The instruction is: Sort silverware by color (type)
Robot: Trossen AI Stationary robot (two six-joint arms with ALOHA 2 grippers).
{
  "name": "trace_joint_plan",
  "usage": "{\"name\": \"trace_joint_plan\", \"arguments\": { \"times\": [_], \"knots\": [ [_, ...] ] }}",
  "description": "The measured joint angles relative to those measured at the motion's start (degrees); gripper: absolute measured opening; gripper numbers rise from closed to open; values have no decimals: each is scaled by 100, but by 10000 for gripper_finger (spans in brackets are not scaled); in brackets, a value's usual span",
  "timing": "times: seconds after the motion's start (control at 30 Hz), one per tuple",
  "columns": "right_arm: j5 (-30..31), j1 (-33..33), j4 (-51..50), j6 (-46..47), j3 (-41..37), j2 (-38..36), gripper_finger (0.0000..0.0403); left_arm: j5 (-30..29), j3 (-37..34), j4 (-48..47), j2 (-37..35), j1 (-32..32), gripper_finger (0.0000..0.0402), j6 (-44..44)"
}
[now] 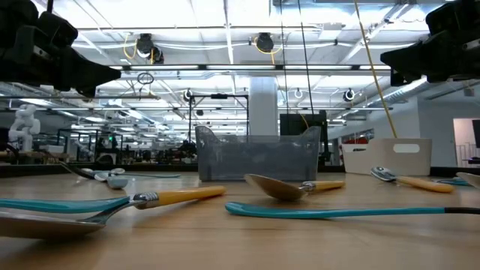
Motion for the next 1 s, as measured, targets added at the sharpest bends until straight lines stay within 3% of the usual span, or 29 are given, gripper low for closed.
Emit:
{"name": "trace_joint_plan", "arguments": {
  "times": [0.6, 0.83, 1.0],
  "knots": [
    [0, -1, 301, -92, -1, -1, 9, 0, 1, -1, -1, 1, 1, -1],
    [35, -1, 654, -991, 1, 1, 9, 0, 1, -1, 0, 0, 1, -1],
    [462, -2, 687, -1068, 131, 10, 8, 0, 1, -1, 0, 0, 1, 0]
  ]
}}
